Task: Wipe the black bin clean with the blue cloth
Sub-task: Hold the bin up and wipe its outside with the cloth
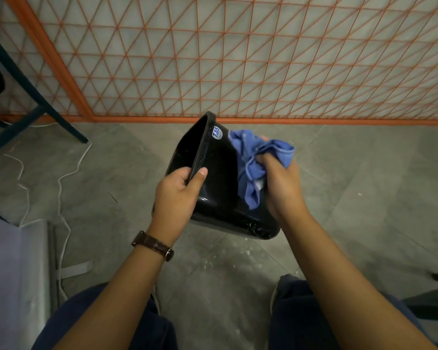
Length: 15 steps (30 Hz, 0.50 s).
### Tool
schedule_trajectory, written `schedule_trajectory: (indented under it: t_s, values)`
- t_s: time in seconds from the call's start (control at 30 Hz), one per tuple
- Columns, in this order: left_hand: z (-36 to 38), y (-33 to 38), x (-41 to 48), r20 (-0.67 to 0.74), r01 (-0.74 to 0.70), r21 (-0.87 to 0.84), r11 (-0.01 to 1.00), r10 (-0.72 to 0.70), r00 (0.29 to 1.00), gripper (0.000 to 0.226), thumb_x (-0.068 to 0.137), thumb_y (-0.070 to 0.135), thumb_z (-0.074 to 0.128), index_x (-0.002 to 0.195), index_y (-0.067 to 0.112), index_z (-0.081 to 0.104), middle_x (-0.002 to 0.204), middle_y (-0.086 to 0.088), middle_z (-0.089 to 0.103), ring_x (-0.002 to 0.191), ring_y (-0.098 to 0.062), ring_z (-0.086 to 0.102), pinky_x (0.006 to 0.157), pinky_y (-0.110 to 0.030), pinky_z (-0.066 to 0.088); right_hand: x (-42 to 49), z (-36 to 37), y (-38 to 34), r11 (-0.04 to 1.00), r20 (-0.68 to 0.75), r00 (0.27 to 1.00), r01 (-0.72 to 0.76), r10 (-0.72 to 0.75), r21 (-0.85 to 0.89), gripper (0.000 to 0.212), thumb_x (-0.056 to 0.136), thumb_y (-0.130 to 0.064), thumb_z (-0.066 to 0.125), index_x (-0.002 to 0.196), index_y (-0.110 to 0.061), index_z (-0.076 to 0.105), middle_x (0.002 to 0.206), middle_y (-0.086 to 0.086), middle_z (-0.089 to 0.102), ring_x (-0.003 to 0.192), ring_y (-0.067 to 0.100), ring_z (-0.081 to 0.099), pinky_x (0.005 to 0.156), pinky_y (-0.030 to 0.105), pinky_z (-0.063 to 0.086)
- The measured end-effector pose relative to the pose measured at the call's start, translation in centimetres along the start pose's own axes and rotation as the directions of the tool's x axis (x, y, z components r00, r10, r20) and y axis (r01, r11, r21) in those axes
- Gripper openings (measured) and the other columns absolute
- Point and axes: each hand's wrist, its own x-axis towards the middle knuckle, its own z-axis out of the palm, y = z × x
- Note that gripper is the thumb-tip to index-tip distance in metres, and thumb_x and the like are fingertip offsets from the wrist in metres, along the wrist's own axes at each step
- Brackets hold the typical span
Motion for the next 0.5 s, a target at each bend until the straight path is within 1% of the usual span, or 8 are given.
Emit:
schedule_trajectory:
  t_s: [0.07,0.13,0.2,0.3,0.33,0.4,0.43,0.5]
  values:
    - [0.5,-0.2,-0.4,0.029,-0.014,-0.004,1.0,0.014,0.999,0.042,0.085,0.036,0.057,0.065,-0.001,0.054,0.051,0.001,0.042,0.05,-0.009,0.039,0.052,-0.028,0.035,0.9,-0.2,-0.6,0.997,-0.06,0.995,0.079,-0.08,-0.026,0.015,0.081,-0.01,0.051,0.083,-0.02,0.062,0.072,-0.011,0.064,0.071,0.002,0.06,0.07,0.022,0.047]
    - [1.0,-0.3,-0.8,0.064,-0.013,0.001,1.0,0.013,0.998,0.042,0.084,0.038,0.056,0.065,0.001,0.054,0.051,0.0,0.043,0.052,-0.011,0.041,0.052,-0.033,0.037,1.7,-0.4,-1.2,0.993,-0.074,0.99,0.115,-0.116,-0.021,0.018,0.079,-0.012,0.05,0.094,-0.016,0.061,0.077,-0.012,0.063,0.075,0.002,0.059,0.076,0.024,0.047]
    - [1.4,-0.4,-1.2,0.108,-0.04,0.033,0.999,0.036,0.994,0.04,0.082,0.042,0.054,0.061,0.009,0.05,0.049,0.006,0.04,0.051,-0.012,0.039,0.051,-0.037,0.038,2.1,-0.3,-1.7,0.993,-0.081,0.99,0.113,-0.115,-0.029,0.025,0.081,-0.013,0.051,0.105,-0.016,0.057,0.087,-0.008,0.063,0.082,0.003,0.06,0.08,0.023,0.047]
    - [1.5,-0.2,-1.9,0.182,-0.131,0.109,0.985,0.11,0.977,0.038,0.085,0.041,0.055,0.054,0.025,0.04,0.046,0.007,0.036,0.046,-0.009,0.037,0.049,-0.031,0.036,1.7,0.3,-1.5,0.982,-0.062,0.985,0.152,-0.159,-0.114,0.031,0.09,-0.006,0.055,0.118,-0.019,0.051,0.107,-0.002,0.06,0.093,-0.001,0.061,0.08,0.014,0.048]
    - [1.4,-0.2,-2.0,0.192,-0.175,0.135,0.975,0.147,0.97,0.039,0.088,0.037,0.056,0.055,0.027,0.038,0.045,0.007,0.036,0.046,-0.01,0.039,0.048,-0.026,0.035,1.5,0.6,-1.4,0.972,-0.028,0.983,0.173,-0.179,-0.159,0.033,0.09,-0.006,0.056,0.12,-0.017,0.05,0.112,-0.001,0.06,0.096,-0.001,0.06,0.081,0.013,0.048]
    - [1.3,0.1,-2.2,0.199,-0.249,0.201,0.947,0.21,0.957,0.038,0.09,0.031,0.056,0.057,0.028,0.037,0.045,0.007,0.034,0.046,-0.011,0.042,0.045,-0.016,0.03,1.4,0.8,-1.1,0.953,0.028,0.981,0.195,-0.194,-0.233,0.037,0.089,-0.008,0.06,0.123,-0.016,0.05,0.118,0.004,0.06,0.102,0.005,0.061,0.085,0.016,0.05]
    - [1.2,0.2,-2.2,0.213,-0.277,0.237,0.931,0.228,0.95,0.035,0.091,0.031,0.055,0.059,0.027,0.039,0.045,0.007,0.034,0.045,-0.012,0.042,0.044,-0.016,0.03,1.6,0.7,-0.9,0.952,0.023,0.984,0.179,-0.179,-0.249,0.035,0.089,-0.009,0.061,0.121,-0.017,0.051,0.114,0.004,0.062,0.097,0.004,0.063,0.082,0.017,0.051]
    - [1.0,0.3,-2.3,0.262,-0.334,0.311,0.89,0.258,0.93,0.031,0.092,0.034,0.053,0.065,0.023,0.041,0.045,0.008,0.034,0.042,-0.01,0.041,0.044,-0.017,0.028,1.8,0.4,-1.0,0.965,-0.026,0.993,0.105,-0.114,-0.238,0.023,0.087,-0.012,0.064,0.109,-0.012,0.059,0.089,-0.001,0.065,0.072,-0.004,0.062,0.066,0.016,0.05]
